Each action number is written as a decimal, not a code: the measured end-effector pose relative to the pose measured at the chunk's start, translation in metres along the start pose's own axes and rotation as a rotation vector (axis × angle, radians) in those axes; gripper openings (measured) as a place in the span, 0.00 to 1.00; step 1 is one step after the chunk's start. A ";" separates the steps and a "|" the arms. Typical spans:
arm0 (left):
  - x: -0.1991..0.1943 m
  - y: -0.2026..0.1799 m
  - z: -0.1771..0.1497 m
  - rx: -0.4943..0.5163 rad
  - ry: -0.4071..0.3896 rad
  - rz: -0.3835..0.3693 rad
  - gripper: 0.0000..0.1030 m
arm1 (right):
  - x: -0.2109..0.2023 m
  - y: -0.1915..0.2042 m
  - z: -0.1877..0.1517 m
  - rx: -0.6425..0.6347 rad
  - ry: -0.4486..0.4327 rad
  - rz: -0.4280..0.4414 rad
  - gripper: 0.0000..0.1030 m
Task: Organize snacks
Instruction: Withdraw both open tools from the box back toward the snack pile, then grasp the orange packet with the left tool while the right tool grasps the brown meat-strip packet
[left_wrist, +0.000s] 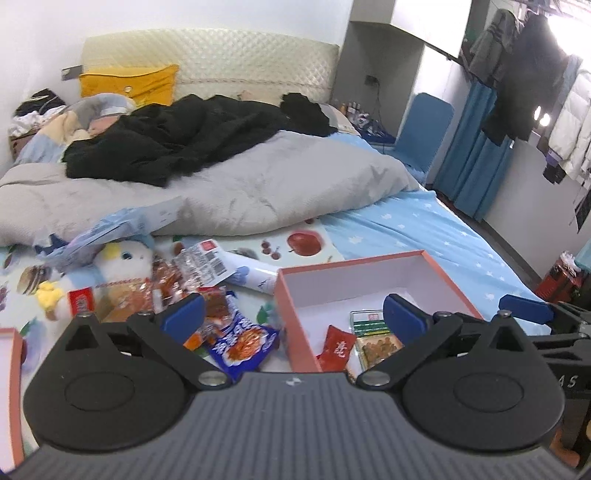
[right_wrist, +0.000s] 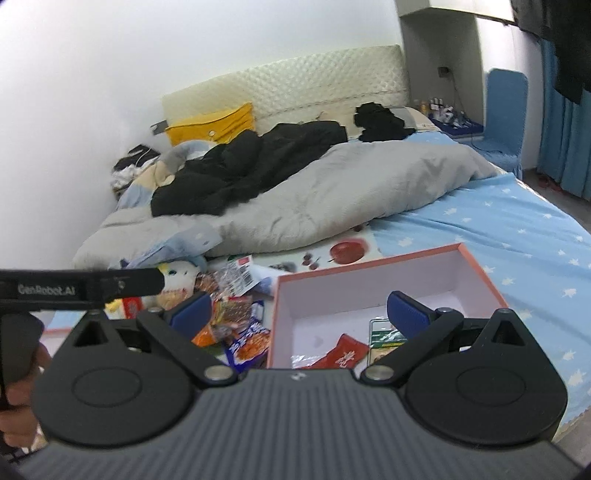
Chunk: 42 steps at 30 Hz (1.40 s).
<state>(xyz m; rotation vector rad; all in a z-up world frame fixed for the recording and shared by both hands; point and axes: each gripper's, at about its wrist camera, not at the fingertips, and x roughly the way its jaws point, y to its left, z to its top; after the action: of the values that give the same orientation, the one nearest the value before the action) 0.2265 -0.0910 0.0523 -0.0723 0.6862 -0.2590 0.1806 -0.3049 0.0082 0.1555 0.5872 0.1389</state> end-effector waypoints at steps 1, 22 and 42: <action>-0.006 0.004 -0.003 -0.002 -0.007 0.010 1.00 | -0.003 0.005 -0.002 -0.005 -0.007 0.004 1.00; -0.080 0.050 -0.085 -0.067 -0.098 0.088 1.00 | -0.027 0.076 -0.067 -0.057 -0.021 0.185 0.99; -0.020 0.102 -0.122 -0.133 0.004 0.162 1.00 | 0.013 0.097 -0.098 -0.093 0.056 0.179 0.75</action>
<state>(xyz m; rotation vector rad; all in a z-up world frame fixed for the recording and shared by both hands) 0.1562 0.0148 -0.0453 -0.1424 0.7084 -0.0583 0.1282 -0.1974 -0.0615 0.1141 0.6208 0.3439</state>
